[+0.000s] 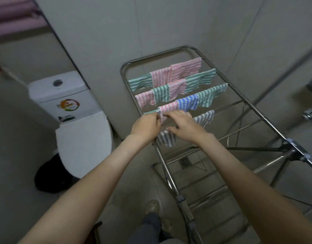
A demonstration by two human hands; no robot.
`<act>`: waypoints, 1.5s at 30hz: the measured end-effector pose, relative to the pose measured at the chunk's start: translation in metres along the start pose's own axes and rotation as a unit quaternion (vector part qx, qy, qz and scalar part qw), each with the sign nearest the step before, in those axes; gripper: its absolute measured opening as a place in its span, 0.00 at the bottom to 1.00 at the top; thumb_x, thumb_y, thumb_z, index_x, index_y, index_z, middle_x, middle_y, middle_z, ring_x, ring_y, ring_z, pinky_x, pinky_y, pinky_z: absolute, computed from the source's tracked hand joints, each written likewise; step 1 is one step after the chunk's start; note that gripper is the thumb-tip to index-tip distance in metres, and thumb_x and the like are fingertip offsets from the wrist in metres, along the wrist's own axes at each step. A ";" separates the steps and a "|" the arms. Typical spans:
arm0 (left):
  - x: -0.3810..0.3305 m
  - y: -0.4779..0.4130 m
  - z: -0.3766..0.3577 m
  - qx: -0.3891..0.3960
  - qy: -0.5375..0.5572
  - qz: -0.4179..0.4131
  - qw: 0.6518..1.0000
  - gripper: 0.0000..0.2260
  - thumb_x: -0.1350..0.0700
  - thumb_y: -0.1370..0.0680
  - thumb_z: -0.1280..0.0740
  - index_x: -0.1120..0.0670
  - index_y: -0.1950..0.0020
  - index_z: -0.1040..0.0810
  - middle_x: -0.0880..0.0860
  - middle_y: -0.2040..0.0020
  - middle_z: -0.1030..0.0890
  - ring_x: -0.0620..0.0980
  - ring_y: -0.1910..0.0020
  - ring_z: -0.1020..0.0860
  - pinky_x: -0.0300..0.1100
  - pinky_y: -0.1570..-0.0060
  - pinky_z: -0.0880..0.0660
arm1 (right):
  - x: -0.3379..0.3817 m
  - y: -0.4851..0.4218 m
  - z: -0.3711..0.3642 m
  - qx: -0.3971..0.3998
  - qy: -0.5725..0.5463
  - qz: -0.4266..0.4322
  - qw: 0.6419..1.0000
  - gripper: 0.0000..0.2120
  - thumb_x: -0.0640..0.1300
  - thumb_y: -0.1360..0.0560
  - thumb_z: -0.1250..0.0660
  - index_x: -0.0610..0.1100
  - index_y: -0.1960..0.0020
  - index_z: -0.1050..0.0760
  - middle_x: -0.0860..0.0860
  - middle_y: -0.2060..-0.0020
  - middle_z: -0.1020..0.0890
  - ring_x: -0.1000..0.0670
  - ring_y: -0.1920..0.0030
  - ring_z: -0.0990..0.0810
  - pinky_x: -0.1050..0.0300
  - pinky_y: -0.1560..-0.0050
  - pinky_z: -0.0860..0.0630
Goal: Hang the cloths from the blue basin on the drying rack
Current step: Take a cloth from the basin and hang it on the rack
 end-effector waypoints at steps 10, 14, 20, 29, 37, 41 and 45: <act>0.105 0.137 0.062 -0.056 -0.022 0.204 0.977 0.11 0.52 0.21 0.41 0.56 0.44 0.24 0.59 0.46 0.20 0.60 0.46 0.23 0.46 0.52 0.27 | 0.151 -0.019 -0.052 0.070 -0.024 0.201 0.977 0.22 0.47 0.24 0.34 0.47 0.31 0.33 0.49 0.37 0.26 0.49 0.35 0.33 0.57 0.40 0.41; 0.140 0.202 0.095 -0.080 -0.010 0.283 0.956 0.11 0.52 0.20 0.42 0.54 0.43 0.24 0.56 0.46 0.20 0.57 0.47 0.23 0.47 0.51 0.25 | 0.227 -0.022 -0.076 0.118 -0.036 0.276 0.953 0.21 0.47 0.23 0.35 0.48 0.32 0.33 0.50 0.38 0.26 0.51 0.36 0.32 0.56 0.37 0.42; 0.196 0.323 0.134 -0.135 0.000 0.407 0.904 0.10 0.53 0.21 0.40 0.55 0.45 0.23 0.58 0.45 0.20 0.59 0.44 0.23 0.45 0.51 0.29 | 0.364 -0.007 -0.130 0.181 -0.022 0.404 0.896 0.20 0.46 0.24 0.35 0.48 0.33 0.32 0.50 0.38 0.25 0.48 0.37 0.31 0.52 0.36 0.38; 0.236 0.512 0.146 -0.158 0.006 0.580 0.799 0.11 0.53 0.20 0.42 0.57 0.45 0.23 0.60 0.43 0.21 0.59 0.43 0.24 0.47 0.48 0.28 | 0.525 0.082 -0.209 0.333 0.003 0.522 0.785 0.21 0.45 0.24 0.33 0.44 0.33 0.32 0.46 0.42 0.22 0.47 0.41 0.25 0.51 0.38 0.32; 0.234 0.609 0.141 -0.205 0.062 0.626 0.750 0.10 0.58 0.20 0.41 0.53 0.45 0.21 0.55 0.43 0.20 0.55 0.43 0.24 0.41 0.50 0.32 | 0.571 0.145 -0.262 0.429 0.002 0.491 0.758 0.08 0.56 0.26 0.33 0.52 0.53 0.27 0.55 0.61 0.26 0.52 0.57 0.28 0.59 0.57 0.31; 0.233 0.631 0.139 -0.195 0.074 0.638 0.741 0.13 0.60 0.20 0.42 0.51 0.41 0.22 0.55 0.42 0.21 0.54 0.45 0.24 0.40 0.52 0.33 | 0.579 0.156 -0.269 0.453 -0.091 0.432 0.775 0.05 0.46 0.26 0.31 0.45 0.55 0.26 0.50 0.60 0.21 0.51 0.60 0.23 0.53 0.53 0.25; 0.231 0.639 0.137 -0.200 0.073 0.648 0.731 0.17 0.62 0.20 0.44 0.51 0.33 0.28 0.58 0.40 0.22 0.57 0.43 0.24 0.42 0.51 0.31 | 0.585 0.162 -0.270 0.483 -0.152 0.366 0.781 0.14 0.44 0.26 0.31 0.45 0.45 0.33 0.47 0.59 0.23 0.52 0.66 0.27 0.56 0.65 0.30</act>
Point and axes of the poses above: each hand's wrist, its own y-axis away from the middle knuckle, its own z-axis out of the back of the hand, x = y × z, the point moved 2 cm from there along -y, towards the middle knuckle
